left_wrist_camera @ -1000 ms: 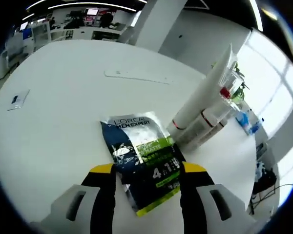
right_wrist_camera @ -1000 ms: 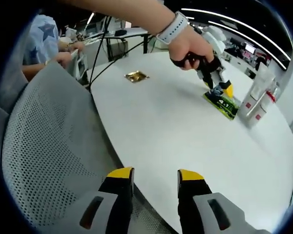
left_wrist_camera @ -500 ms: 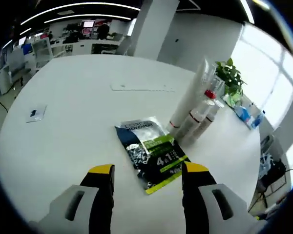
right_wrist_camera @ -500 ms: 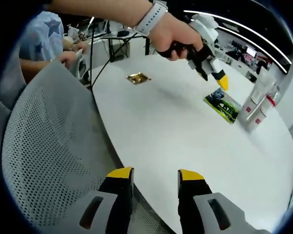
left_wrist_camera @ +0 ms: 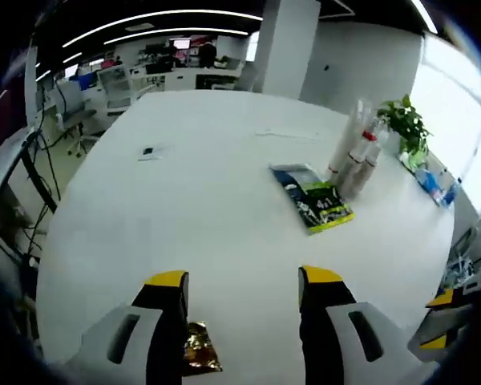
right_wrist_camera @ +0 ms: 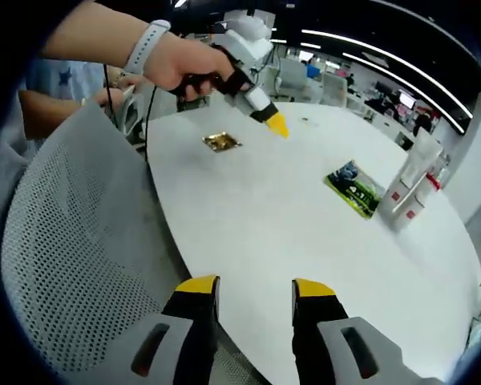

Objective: Arrange the skincare products in the storage area until every visible bottle or jar stands upright without overlapping.

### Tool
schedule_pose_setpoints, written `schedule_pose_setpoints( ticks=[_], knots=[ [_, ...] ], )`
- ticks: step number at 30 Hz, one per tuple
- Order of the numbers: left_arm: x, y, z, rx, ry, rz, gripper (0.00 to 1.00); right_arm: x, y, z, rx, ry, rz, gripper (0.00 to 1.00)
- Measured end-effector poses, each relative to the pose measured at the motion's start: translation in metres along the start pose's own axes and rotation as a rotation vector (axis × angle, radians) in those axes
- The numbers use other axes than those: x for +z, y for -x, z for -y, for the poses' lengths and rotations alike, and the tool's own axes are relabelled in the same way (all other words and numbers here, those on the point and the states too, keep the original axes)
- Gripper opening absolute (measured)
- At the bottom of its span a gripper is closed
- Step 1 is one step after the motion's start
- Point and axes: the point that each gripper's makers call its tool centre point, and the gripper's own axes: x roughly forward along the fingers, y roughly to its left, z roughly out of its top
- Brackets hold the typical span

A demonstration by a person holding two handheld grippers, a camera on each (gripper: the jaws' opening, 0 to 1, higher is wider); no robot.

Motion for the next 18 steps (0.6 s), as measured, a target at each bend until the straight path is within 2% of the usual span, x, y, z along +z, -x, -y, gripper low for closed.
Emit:
schedule_pose_setpoints(
  ticks=[3, 7, 11, 16, 18],
  knots=[
    [-0.022, 0.010, -0.024, 0.052, 0.028, -0.039, 0.54, 0.001, 0.001, 0.000, -0.007, 0.014, 0.005, 0.33],
    [-0.039, 0.015, -0.038, 0.088, 0.021, -0.068, 0.57, 0.001, 0.001, 0.001, -0.014, 0.028, 0.000, 0.32],
    [-0.048, 0.017, -0.042, 0.110, 0.017, -0.077, 0.59, -0.002, 0.001, 0.002, -0.021, 0.029, -0.012, 0.32],
    [-0.056, 0.014, -0.045, 0.147, -0.053, -0.107, 0.61, -0.004, 0.001, 0.003, -0.024, 0.032, -0.023, 0.32],
    [-0.058, 0.012, -0.045, 0.147, -0.056, -0.109, 0.61, -0.005, 0.002, 0.003, -0.026, 0.032, -0.030, 0.32]
  ],
)
